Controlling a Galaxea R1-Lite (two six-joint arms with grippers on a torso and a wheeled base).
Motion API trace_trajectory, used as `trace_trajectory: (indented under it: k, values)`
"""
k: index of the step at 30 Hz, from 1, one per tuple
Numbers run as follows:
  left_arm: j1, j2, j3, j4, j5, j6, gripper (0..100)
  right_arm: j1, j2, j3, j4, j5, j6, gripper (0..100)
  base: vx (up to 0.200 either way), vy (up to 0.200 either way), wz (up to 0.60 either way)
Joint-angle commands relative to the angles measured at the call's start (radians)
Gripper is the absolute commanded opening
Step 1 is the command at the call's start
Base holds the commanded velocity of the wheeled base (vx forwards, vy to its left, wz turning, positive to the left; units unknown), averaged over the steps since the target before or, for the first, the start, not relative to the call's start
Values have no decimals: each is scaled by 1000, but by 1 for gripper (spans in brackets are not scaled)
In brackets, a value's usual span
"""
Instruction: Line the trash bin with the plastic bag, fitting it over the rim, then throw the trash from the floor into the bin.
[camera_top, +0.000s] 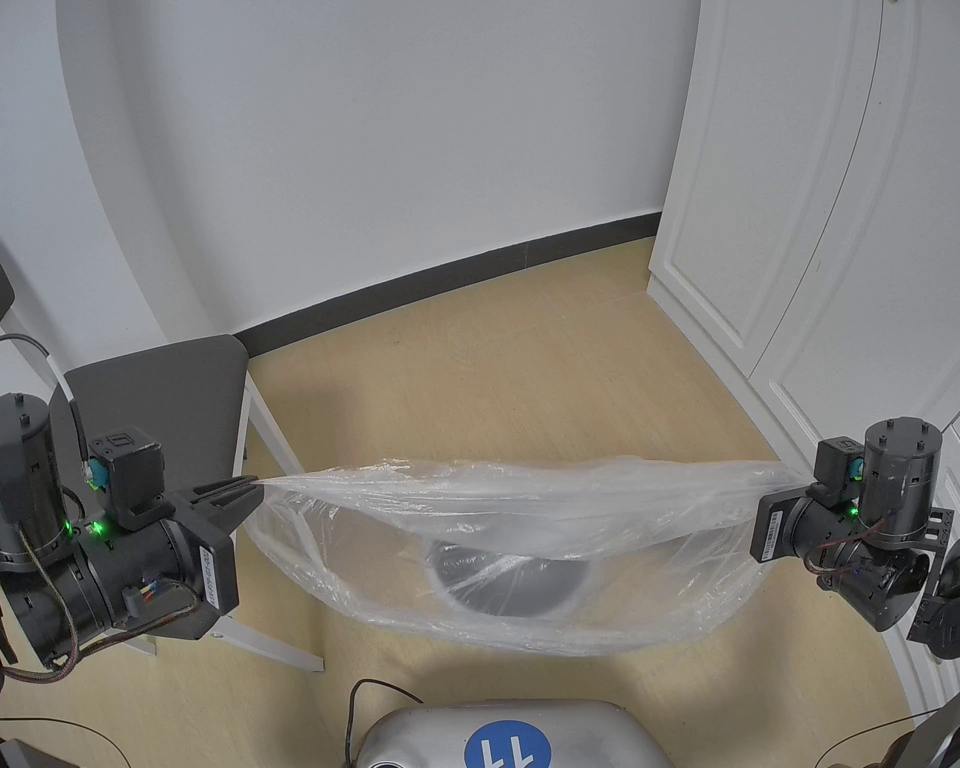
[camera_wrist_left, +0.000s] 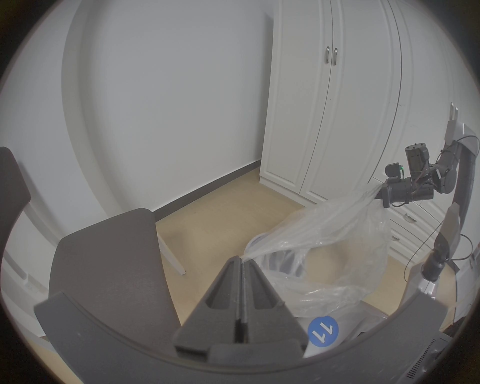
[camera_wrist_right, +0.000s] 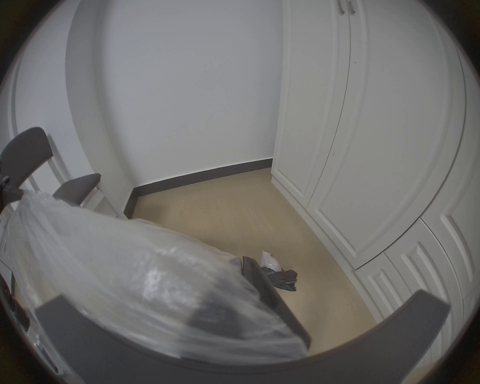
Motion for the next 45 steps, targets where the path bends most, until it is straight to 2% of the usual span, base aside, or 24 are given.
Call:
trace_trajectory:
  k: [1,18,19,24,30,34,40,42,45]
  values:
    - [11,-12,7,0,0,3,0,-11,16,1,-2,-5,-13,0,0,0,0]
    - [8,9,7,-41,-5,2,0,-5,25,-2,-52,-4,-16,0,0,0,0]
    - [-8,54,32,-138,-5,2,0,6,42,15,-108,2,-18,0,0,0,0]
    - [-66,126,101,-327,-9,5,0,52,91,43,-218,2,-19,0,0,0,0]
    - [-158,206,132,-437,-9,2,0,98,157,57,-312,4,-10,0,0,0,0]
    - [-209,259,130,-483,-9,-9,0,102,234,58,-430,7,-7,0,0,0,0]
    - [-261,353,128,-610,-9,-47,0,131,340,76,-618,28,-5,0,0,0,0]
    - [-275,407,127,-693,-8,-69,0,144,377,81,-686,28,2,0,0,0,0]
    - [-282,440,124,-742,-8,-81,0,151,394,83,-710,31,8,0,0,0,0]
